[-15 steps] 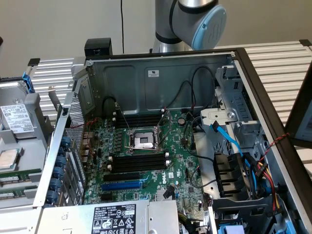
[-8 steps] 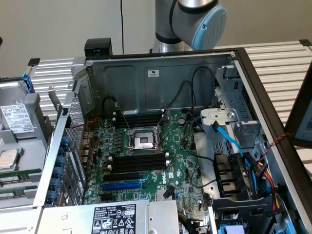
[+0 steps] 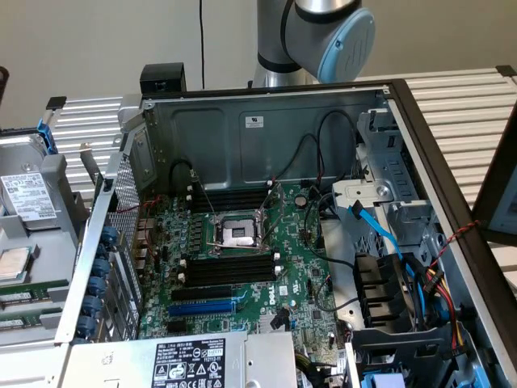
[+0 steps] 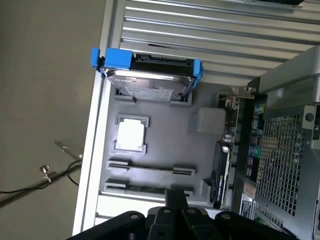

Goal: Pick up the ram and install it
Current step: 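Reach for the ram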

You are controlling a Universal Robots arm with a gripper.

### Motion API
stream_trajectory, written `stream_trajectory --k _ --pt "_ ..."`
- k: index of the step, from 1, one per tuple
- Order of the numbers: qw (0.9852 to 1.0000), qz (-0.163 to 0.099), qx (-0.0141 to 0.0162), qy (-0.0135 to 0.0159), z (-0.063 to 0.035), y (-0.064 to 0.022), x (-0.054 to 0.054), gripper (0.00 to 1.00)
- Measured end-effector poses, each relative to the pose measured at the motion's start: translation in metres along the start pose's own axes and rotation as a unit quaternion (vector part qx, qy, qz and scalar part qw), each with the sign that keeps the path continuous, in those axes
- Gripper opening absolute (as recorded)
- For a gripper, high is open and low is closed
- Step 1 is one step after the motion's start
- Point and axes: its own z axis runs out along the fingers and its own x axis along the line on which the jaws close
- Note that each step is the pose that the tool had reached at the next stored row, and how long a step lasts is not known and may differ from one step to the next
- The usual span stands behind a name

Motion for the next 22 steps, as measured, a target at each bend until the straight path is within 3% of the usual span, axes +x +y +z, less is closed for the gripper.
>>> stream_trajectory --k 7,13,17,22 --pt "0.9990 -0.045 -0.0005 0.0026 0.0076 -0.0003 0.001 0.11" --pt "0.9970 -0.077 -0.0009 0.0046 0.0123 -0.0003 0.003 0.11" --pt "0.9951 -0.099 -0.0011 0.0061 0.0146 -0.0003 0.004 0.11" --pt "0.9911 -0.133 -0.0016 0.0086 0.0174 -0.0004 0.004 0.11"
